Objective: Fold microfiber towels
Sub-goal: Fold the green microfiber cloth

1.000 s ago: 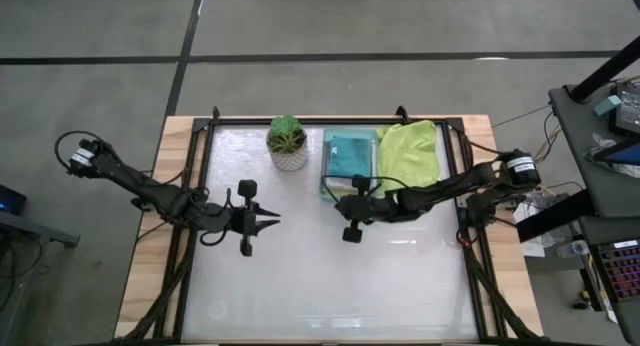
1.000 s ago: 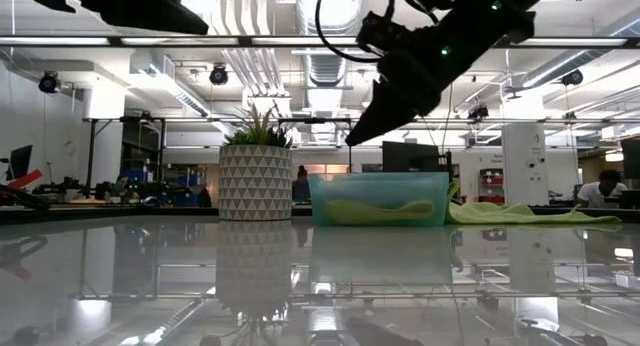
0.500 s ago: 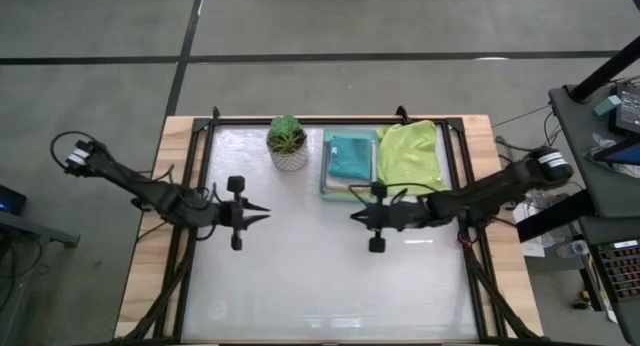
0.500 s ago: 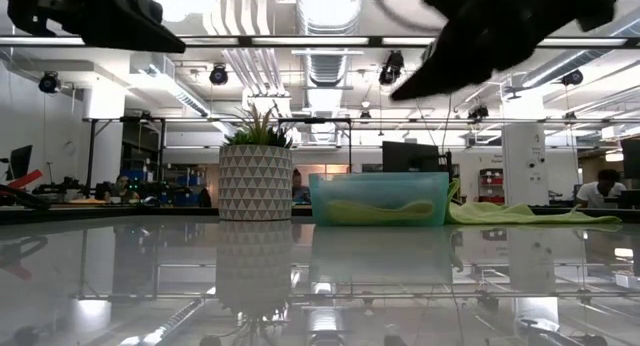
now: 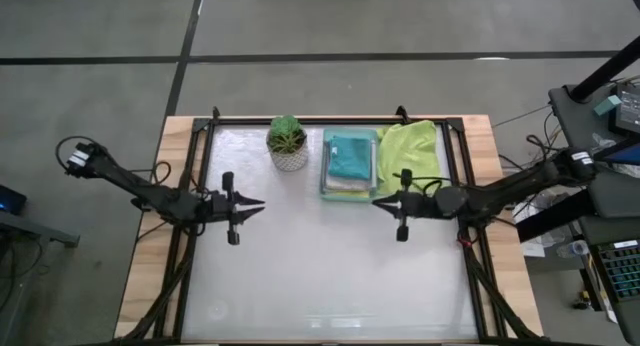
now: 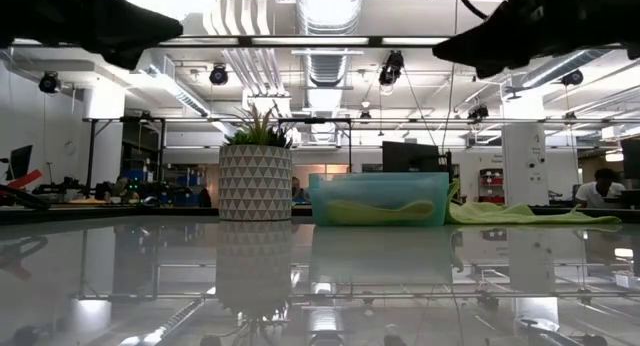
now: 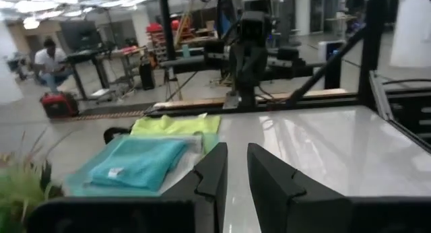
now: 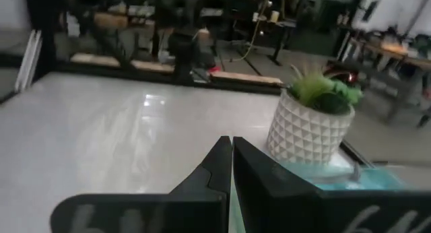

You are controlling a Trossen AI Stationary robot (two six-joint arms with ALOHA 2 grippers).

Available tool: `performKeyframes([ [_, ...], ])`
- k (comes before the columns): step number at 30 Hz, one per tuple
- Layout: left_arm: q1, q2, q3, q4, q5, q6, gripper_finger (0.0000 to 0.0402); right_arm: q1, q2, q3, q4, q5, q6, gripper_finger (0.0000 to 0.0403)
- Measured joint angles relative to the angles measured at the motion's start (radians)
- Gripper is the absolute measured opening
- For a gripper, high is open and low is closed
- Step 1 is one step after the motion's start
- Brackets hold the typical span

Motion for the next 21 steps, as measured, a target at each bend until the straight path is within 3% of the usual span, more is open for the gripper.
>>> performKeyframes([
  [3, 0.000, 0.020, -0.012, 0.017, -0.052, -0.014, 0.0044, -0.006, -0.055, -0.016, -0.049, 0.049, 0.100, 0.0009],
  [6, 0.000, 0.048, -0.011, 0.060, -0.142, -0.009, 0.0044, -0.006, -0.112, 0.009, -0.216, 0.197, 0.302, 0.0009],
  [10, 0.000, 0.083, 0.003, 0.078, -0.235, 0.034, 0.0044, -0.026, -0.170, 0.137, -0.752, 0.237, 0.690, 0.0009],
  [13, 0.000, 0.108, 0.003, 0.139, -0.251, 0.105, 0.0044, -0.047, -0.152, 0.245, -1.181, 0.236, 1.023, 0.0016],
  [15, 0.000, 0.122, 0.004, 0.184, -0.254, 0.152, 0.0044, -0.052, -0.117, 0.291, -1.398, 0.236, 1.161, 0.0028],
  [17, 0.000, 0.134, 0.004, 0.225, -0.254, 0.181, 0.0044, -0.052, -0.085, 0.313, -1.498, 0.220, 1.236, 0.0042],
  [21, 0.000, 0.154, 0.003, 0.271, -0.255, 0.203, 0.0044, -0.052, -0.027, 0.313, -1.437, 0.150, 1.228, 0.0078],
])
